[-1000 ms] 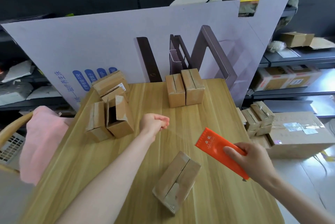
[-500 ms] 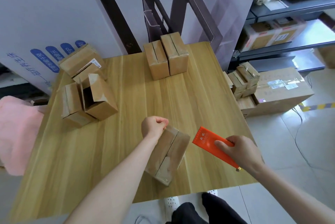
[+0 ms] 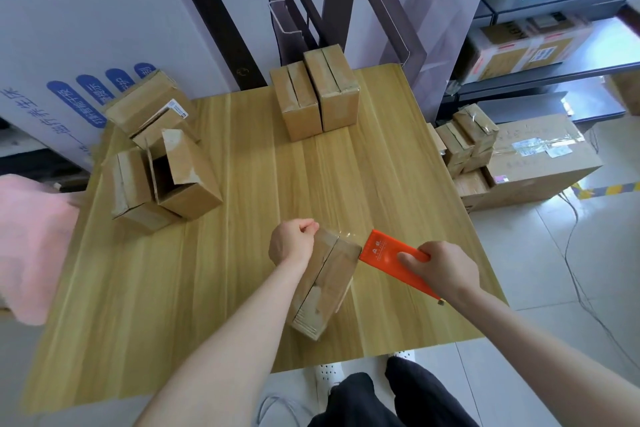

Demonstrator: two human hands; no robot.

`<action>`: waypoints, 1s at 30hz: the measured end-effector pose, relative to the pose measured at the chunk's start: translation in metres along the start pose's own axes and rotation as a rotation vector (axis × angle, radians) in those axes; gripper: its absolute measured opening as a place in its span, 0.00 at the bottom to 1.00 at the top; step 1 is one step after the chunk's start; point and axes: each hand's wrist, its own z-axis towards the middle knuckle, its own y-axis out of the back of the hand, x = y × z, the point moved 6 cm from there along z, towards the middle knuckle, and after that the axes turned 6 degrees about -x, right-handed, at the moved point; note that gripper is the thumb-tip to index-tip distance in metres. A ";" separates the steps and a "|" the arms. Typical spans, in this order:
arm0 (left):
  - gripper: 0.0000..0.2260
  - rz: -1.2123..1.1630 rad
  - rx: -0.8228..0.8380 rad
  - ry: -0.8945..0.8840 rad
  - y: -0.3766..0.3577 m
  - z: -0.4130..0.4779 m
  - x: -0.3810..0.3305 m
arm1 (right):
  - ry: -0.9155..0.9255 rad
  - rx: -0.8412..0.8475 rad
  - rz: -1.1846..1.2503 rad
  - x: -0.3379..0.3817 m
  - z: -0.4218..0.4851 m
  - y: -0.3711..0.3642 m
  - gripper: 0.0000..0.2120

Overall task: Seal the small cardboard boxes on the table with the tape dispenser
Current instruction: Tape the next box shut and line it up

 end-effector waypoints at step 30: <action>0.25 0.036 -0.039 -0.106 -0.019 -0.034 0.017 | 0.237 0.019 -0.666 0.040 0.023 0.024 0.09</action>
